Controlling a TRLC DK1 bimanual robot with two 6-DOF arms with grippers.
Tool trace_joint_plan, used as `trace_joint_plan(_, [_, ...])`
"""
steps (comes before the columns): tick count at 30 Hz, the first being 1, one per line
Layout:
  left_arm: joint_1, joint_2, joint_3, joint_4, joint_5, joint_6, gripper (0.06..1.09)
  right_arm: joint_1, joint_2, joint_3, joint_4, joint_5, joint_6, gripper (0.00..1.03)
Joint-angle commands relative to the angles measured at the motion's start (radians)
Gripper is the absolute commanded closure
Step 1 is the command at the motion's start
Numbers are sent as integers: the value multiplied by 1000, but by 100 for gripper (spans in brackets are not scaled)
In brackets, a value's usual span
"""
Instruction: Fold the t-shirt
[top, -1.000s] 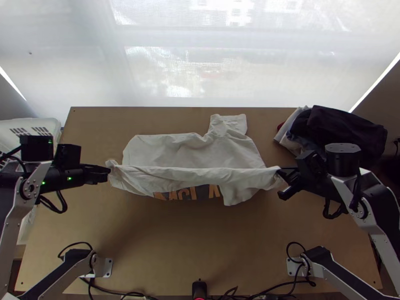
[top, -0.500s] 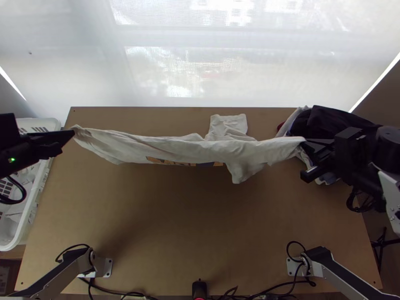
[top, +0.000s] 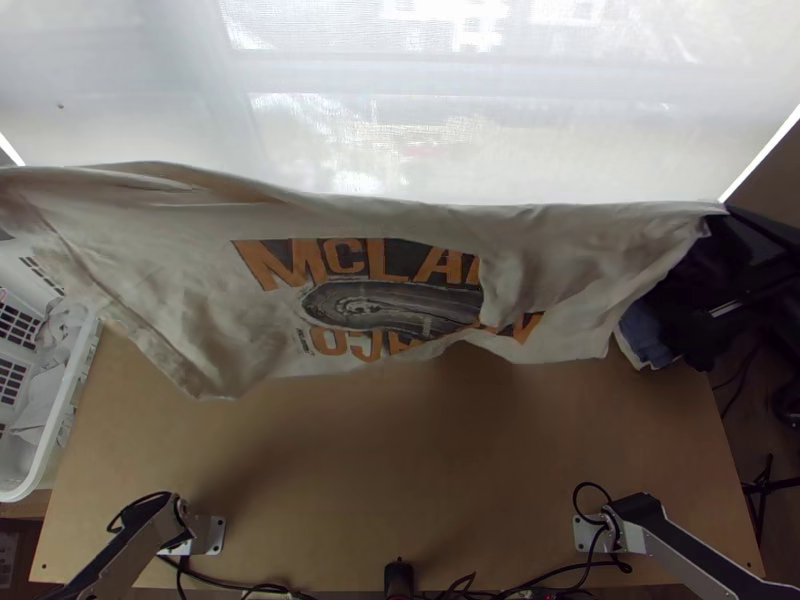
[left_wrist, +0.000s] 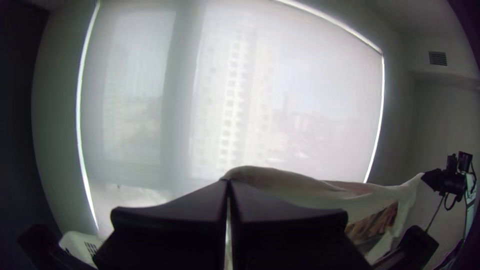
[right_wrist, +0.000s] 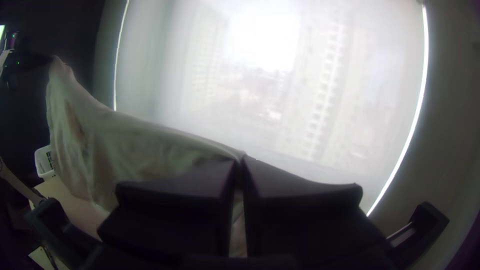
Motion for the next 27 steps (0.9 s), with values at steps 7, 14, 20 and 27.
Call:
trace_joint_plan(7, [190, -162, 34, 296, -42, -37, 105, -16, -6, 311, 112, 58, -59, 100])
trace_joint_plan(14, [126, -231, 32, 229, -40, -57, 105, -43, -85, 309, -10, 49, -57, 100])
trace_joint_plan(20, [116, -294, -121, 123, -28, -52, 105, -42, -204, 102, -83, 39, -34, 100])
trace_joint_plan(27, [119, -443, -577, 143, 7, -23, 105, -23, -302, -234, -63, 12, 47, 100])
